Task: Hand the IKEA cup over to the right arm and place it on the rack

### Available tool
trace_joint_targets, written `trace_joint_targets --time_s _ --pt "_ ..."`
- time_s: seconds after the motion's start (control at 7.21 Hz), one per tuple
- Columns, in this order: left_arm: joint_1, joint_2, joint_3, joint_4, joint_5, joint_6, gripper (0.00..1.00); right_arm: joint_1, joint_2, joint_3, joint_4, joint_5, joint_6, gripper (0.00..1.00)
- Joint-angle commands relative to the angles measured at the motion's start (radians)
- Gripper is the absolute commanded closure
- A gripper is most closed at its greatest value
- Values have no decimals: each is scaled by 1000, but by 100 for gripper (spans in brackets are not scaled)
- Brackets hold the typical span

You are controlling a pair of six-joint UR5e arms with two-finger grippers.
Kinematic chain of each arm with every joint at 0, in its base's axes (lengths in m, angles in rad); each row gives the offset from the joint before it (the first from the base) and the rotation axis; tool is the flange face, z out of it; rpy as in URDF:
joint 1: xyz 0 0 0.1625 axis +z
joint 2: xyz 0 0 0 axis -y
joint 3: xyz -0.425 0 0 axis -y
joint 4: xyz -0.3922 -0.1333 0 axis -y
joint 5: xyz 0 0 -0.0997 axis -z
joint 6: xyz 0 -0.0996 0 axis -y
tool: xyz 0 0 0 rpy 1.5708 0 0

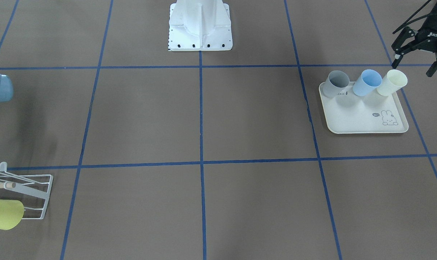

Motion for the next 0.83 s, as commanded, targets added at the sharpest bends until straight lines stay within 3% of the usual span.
trace_joint_targets --time_s 0.0,0.42,0.69 --pt "0 -2 2 -1 0 2 0 -7 0 1 1 -10 0 3" --pt "0 -3 2 -1 0 2 0 -7 6 18 1 -6 1 2" --pt "0 -3 4 -1 0 2 0 -7 9 111 -5 51 23 2"
